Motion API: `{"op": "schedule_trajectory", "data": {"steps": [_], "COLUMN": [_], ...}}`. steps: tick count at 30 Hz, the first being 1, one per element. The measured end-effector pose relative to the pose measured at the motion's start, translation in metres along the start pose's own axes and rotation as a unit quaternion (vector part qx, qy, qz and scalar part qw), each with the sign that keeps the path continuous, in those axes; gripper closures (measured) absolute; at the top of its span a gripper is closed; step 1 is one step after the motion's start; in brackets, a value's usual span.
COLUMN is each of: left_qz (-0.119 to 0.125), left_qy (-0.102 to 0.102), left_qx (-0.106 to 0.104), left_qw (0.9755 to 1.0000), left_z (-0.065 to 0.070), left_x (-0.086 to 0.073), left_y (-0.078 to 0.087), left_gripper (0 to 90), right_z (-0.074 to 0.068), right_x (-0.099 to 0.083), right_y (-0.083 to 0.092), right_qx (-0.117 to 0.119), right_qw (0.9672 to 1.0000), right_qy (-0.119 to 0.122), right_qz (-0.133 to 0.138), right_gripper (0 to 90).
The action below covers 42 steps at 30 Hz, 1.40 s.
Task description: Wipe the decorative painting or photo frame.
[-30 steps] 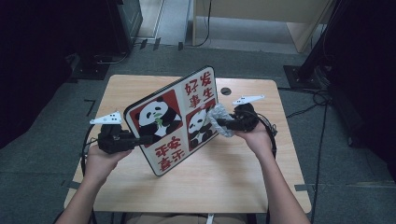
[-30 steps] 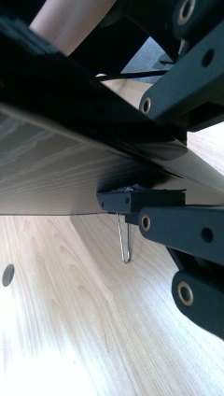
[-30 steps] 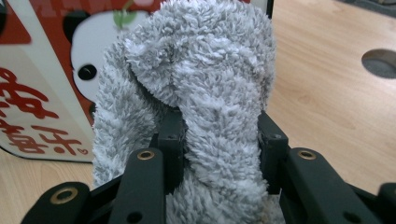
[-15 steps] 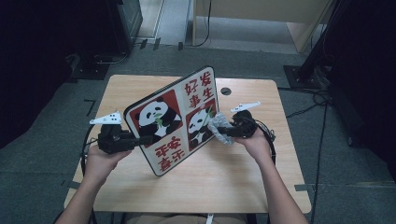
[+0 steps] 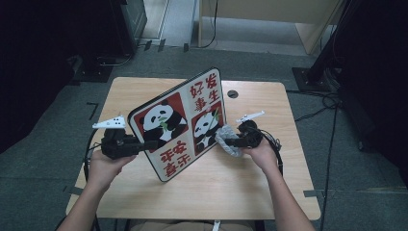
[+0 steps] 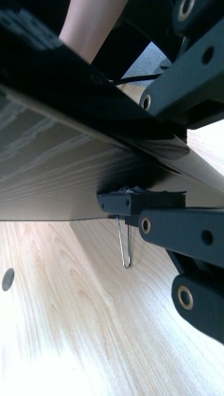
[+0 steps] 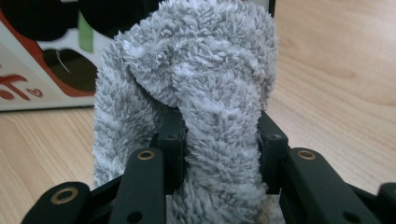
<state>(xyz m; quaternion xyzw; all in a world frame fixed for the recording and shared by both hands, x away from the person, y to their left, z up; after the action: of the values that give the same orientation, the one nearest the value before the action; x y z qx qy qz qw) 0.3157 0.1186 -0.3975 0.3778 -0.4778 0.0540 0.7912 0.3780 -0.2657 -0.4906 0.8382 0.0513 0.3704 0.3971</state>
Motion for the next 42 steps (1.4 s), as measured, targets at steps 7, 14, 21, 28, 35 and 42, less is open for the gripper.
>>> {"op": "schedule_trajectory", "data": {"steps": [7,14,21,28,35,42], "left_qz": [0.005,0.001,-0.004,-0.005,-0.006,-0.006], "left_qy": [-0.010,-0.003,-0.006,-0.010,-0.007,-0.007], "left_qx": [0.005,0.003,0.014,0.019,0.019,0.018], "left_qw": [0.9999,1.0000,0.9999,0.9998,0.9998,0.9998], "left_z": [0.001,0.000,0.001,0.001,0.001,0.001], "left_x": [0.000,-0.001,0.000,0.001,0.002,0.002], "left_y": [0.000,-0.002,0.000,0.001,0.001,0.001], "left_gripper": [74.4,74.6,75.8,76.8,76.9,76.9], "right_z": [0.005,0.004,-0.006,-0.024,-0.042,-0.066], "right_x": [-0.006,-0.006,0.003,0.020,0.046,0.085], "right_y": [-0.005,0.001,0.016,0.034,0.054,0.083], "right_qx": [0.008,0.016,0.012,0.015,0.026,0.026], "right_qw": [0.9999,0.9997,0.9996,0.9984,0.9964,0.9931], "right_qy": [-0.013,-0.018,-0.003,0.022,0.039,0.076], "right_qz": [-0.002,0.008,0.025,0.050,0.071,0.085], "right_gripper": [63.4,63.4,63.4,63.4,63.4,63.2]}}
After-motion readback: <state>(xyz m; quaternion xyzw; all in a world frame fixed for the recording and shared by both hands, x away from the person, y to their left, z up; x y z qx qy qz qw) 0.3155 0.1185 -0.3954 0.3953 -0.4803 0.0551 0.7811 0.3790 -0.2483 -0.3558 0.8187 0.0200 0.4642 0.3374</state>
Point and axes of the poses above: each handheld gripper's, and its own axes: y roughly backward along the jaws, x roughly out of its top, z roughly to its right, the point moved 3 cm from there along -y, roughly forward along the jaws, and after that the axes turned 14 degrees about x, right-handed, at the moved point
